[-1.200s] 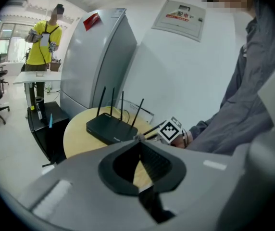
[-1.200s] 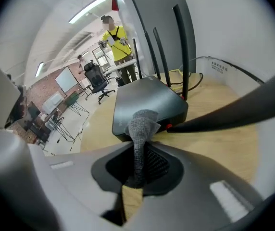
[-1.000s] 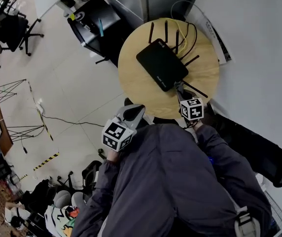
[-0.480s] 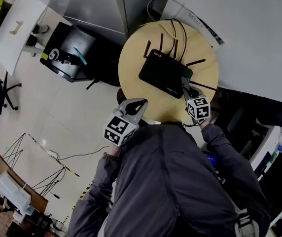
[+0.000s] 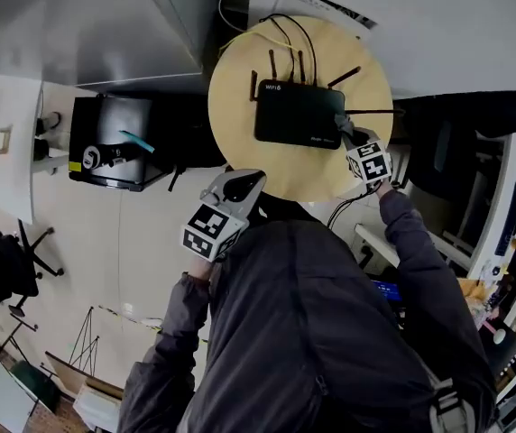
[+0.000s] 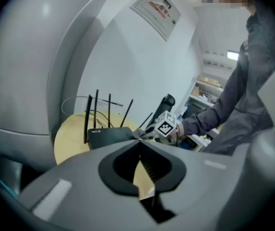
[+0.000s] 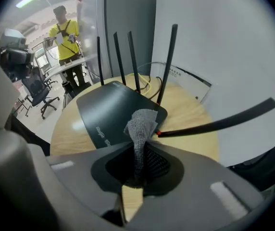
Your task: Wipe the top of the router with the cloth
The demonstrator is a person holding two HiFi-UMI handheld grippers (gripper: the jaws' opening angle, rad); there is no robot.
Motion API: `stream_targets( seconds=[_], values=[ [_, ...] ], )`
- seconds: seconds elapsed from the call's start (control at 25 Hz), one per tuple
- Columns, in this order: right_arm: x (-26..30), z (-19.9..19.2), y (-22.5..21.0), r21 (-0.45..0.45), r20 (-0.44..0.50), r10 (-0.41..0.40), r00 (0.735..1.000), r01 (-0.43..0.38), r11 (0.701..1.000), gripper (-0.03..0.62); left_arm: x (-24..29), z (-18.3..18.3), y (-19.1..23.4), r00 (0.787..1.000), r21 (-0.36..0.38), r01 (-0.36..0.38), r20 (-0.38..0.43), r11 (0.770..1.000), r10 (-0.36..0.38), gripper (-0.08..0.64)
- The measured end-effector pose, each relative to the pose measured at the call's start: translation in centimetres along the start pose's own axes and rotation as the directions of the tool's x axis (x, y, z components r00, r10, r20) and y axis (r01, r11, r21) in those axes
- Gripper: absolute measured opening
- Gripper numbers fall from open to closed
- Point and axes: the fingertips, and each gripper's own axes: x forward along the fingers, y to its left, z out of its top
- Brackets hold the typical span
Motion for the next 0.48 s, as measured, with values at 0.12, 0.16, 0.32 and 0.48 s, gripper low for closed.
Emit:
stream_targets(
  seconds=[0.12,0.16,0.32,0.48],
  values=[
    [1.5,-1.3,-1.6,-0.003,-0.037,0.004,0.999,-0.004,1.0,0.032,0.6,0.8,-1.3,1.0,0.045,0.015,-0.023,0.999,-0.014,0.0],
    [2.0,-1.4,-2.2,-0.014,-0.042,0.01,0.999,-0.011,1.0,0.032,0.6,1.0,-1.7,1.0,0.043,0.011,-0.026,0.999,-0.01,0.0],
    [4.2,-1.3,-2.9,-0.081,-0.026,0.057,0.998,-0.059,0.995,0.032,0.1,1.2,-2.5,0.998,0.045,-0.023,-0.055,0.999,0.026,0.0],
    [4.4,-1.4,-2.1,-0.149,0.005,0.117,0.993,-0.115,0.982,0.032,0.4,0.6,-3.0,0.995,0.057,-0.035,-0.09,0.998,0.04,0.0]
  ],
)
